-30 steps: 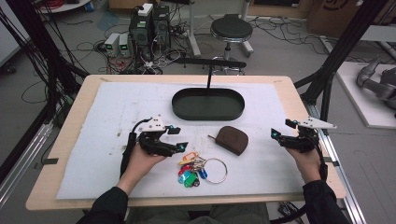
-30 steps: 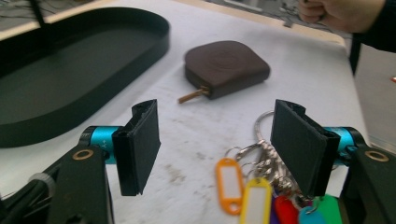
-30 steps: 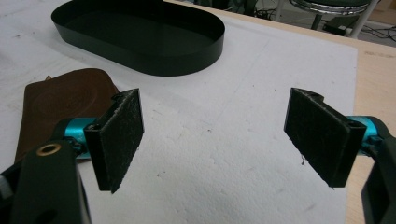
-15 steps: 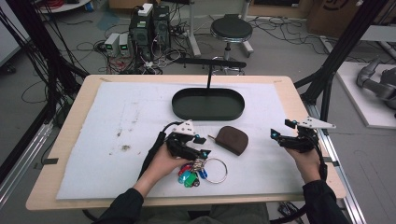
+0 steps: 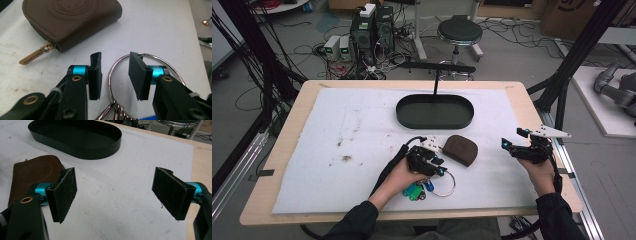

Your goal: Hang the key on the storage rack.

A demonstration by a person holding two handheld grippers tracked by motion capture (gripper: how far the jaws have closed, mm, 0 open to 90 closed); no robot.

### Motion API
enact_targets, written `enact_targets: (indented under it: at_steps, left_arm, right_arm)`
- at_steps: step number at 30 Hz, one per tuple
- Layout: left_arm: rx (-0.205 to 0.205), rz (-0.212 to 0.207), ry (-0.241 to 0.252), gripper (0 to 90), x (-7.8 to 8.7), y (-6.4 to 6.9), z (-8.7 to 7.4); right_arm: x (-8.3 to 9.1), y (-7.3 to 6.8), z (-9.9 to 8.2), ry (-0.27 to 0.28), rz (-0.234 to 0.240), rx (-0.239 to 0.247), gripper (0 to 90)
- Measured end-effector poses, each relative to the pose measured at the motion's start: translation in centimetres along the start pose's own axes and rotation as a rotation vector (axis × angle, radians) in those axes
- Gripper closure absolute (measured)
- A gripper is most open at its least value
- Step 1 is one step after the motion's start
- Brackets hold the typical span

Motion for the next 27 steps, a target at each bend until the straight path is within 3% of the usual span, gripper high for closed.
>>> enact_targets:
  at_steps: [3, 7, 13, 18, 24, 27]
  left_arm:
    - [0.005, 0.0, -0.016, 67.7, -0.28, 0.04, -0.08]
    - [-0.024, 0.015, -0.061, 71.5, -0.64, 0.18, -0.23]
    - [-0.032, 0.042, -0.063, 80.6, -0.67, 0.14, -0.26]
    - [-0.083, 0.073, -0.086, 84.4, -0.66, 0.63, -0.11]
    - [-0.082, 0.069, -0.08, 85.5, -0.54, 0.51, -0.12]
    - [-0.069, 0.069, -0.042, 85.8, 0.14, 0.17, -0.01]
  right_arm:
    - [0.02, -0.01, 0.0, -0.001, 0.0, 0.0, 20.4]
    - [0.0, 0.01, 0.0, 0.001, 0.001, 0.001, 20.4]
    - [0.03, 0.03, 0.0, 0.0, -0.001, 0.001, 20.4]
    - [0.09, 0.07, -0.01, 0.003, -0.002, -0.001, 20.4]
    - [0.16, 0.16, 0.0, 0.007, -0.007, -0.001, 20.4]
    - [0.16, 0.18, -0.02, 0.006, -0.007, 0.0, 20.5]
Point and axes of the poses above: each handheld gripper's, and its own axes: x roughly backward along the jaws, z roughly out of its top, y roughly to its right, the point moved 4 cm from there along -x, roughly forward along the jaws, and after that the axes turned 7 degrees about -x, right-handed, at the moved point
